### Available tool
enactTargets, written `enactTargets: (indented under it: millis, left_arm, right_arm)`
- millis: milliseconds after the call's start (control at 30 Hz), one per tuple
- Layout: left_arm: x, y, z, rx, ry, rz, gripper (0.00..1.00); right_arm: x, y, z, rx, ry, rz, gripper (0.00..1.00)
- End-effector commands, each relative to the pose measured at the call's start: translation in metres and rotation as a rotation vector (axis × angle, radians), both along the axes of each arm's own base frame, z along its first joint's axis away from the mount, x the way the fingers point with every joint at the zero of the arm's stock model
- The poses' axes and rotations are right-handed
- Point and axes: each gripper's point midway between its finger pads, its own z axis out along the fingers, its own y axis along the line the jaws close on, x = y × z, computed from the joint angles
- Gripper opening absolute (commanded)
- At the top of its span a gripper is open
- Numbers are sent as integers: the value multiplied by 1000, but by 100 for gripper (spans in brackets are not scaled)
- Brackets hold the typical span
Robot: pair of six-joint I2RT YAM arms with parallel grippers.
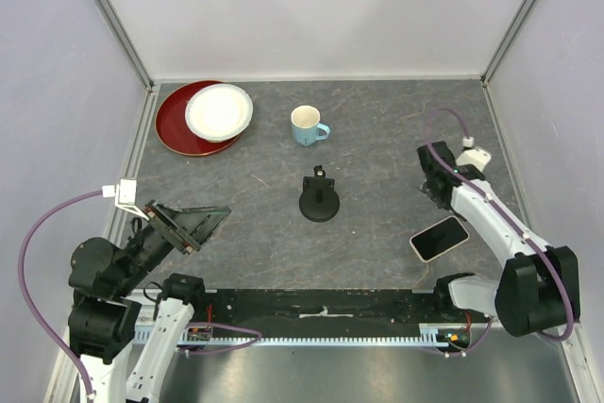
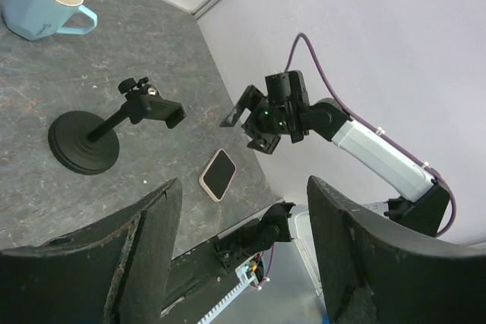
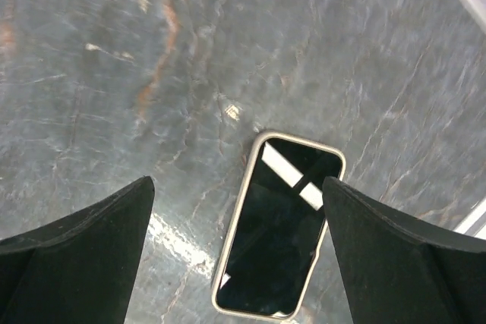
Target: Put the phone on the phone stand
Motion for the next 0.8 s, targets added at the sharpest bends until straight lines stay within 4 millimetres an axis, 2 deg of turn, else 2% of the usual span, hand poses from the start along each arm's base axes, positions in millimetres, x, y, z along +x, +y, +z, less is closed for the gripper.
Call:
enactTargets:
  millis: [0,67,100,133,267,433,667,767]
  left_arm:
    - [-5,-4,7,-20,-29,-30,73]
    - [-5,-4,7,-22,-30,-32,73]
    - [-5,-4,6,-21,-28,-32,73]
    - [-6,-4,5,-24,-28,-33,73]
    - [-7,-5,3,-26,-24,-42,73]
    - [-8,-6,2,-30,-20,-47,73]
    - [-7,-5,2,-31,-23,-43,73]
    - [-7,-5,2,-32,-22,-40,73]
  right_arm:
    - [-19,1,-20,266,-22,-140,98]
    - [-30,-8,-34,320,12,-228,98]
    - [-33,-4,-39,357,21,-246,98]
    - [-38,-14,-44,374,25,-310,98]
    - [-49,-9,-63,466,26,-363,98]
    - [-58,-8,-69,482,1,-403,98]
    - [-81,-5,-85,477,75,-418,98]
    - [-82,-2,-90,491,85,-391,98]
